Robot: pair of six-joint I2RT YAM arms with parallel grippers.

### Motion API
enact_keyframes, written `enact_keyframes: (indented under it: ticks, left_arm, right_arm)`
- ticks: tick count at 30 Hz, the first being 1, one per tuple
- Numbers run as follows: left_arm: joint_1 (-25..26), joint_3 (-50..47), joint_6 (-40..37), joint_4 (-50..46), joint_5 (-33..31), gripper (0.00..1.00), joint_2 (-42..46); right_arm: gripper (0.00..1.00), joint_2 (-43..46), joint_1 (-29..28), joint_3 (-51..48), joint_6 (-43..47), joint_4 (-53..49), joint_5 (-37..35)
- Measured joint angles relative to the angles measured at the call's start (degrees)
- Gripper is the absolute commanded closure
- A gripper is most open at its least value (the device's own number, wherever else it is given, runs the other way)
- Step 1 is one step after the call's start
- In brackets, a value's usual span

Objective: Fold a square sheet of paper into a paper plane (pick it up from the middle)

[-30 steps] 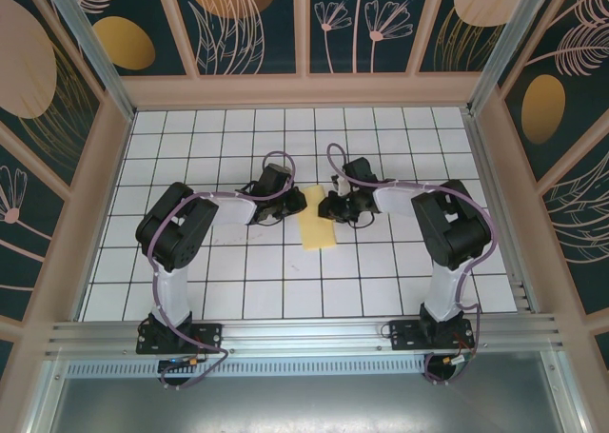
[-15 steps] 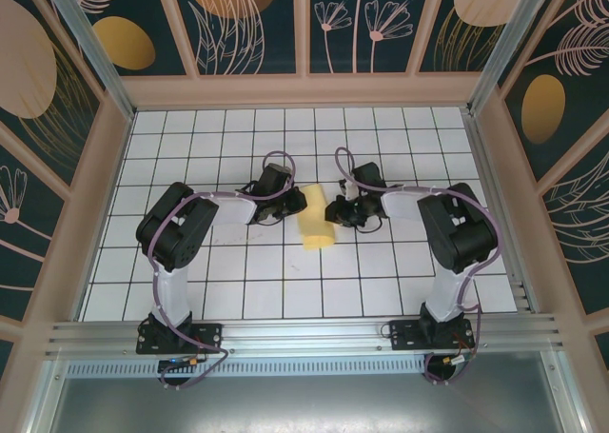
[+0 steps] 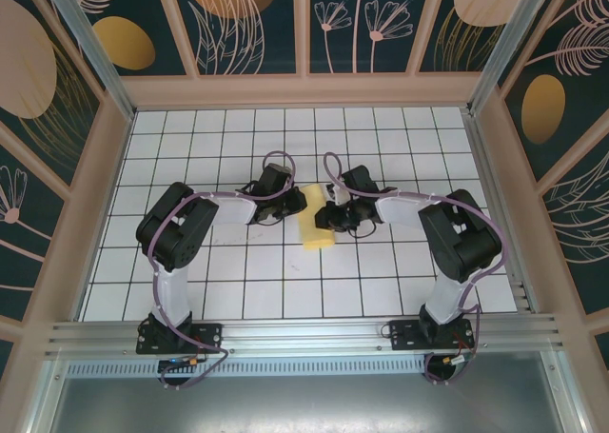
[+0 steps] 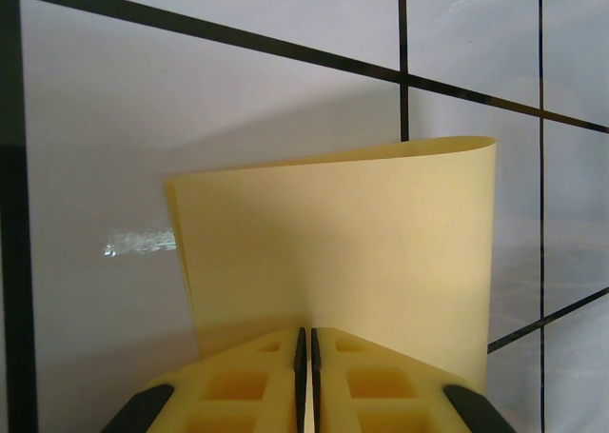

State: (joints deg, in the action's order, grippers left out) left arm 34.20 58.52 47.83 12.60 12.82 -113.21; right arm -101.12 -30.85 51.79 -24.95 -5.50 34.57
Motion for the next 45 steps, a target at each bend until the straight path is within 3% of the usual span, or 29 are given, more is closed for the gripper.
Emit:
enact_keyframes:
  ticks: [19,32,39,45]
  left_arm:
    - [0.0,0.0,0.0,0.0,0.0,0.84,0.0]
    - [0.0,0.0,0.0,0.0,0.0,0.84,0.0]
    - [0.0,0.1,0.0,0.0,0.0,0.84,0.0]
    - [0.0,0.1,0.0,0.0,0.1,0.84,0.0]
  right_arm:
    - [0.77,0.3,0.2,-2.4,3.9,-4.4,-3.2]
    - [0.78,7.8,2.4,-10.9,2.1,-2.6,-3.3]
    - [0.78,10.5,2.4,-8.0,-0.1,-3.8,-3.5]
    - [0.81,4.5,2.5,-0.8,-2.2,-0.6,-4.9]
